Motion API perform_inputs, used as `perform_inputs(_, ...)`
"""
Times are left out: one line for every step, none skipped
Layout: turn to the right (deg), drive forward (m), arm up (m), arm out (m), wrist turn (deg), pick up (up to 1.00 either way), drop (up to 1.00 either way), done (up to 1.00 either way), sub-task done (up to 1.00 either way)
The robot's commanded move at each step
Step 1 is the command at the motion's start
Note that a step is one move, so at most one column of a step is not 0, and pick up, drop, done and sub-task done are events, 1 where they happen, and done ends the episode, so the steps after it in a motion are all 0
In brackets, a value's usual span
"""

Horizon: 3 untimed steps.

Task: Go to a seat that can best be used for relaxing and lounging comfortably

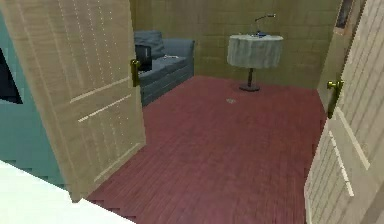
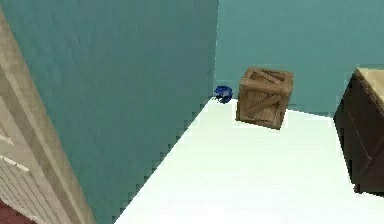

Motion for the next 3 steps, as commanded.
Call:
perform_inputs(0.0, 0.65, 0.0, 0.0, 0.0, 0.0, 0.0, 0.0, 0.0)
perform_inputs(6.0, 0.0, 0.0, 0.0, 0.0, 0.0, 0.0, 0.0, 0.0)
perform_inputs(0.0, 1.0, 0.0, 0.0, 0.0, 0.0, 0.0, 0.0, 0.0)
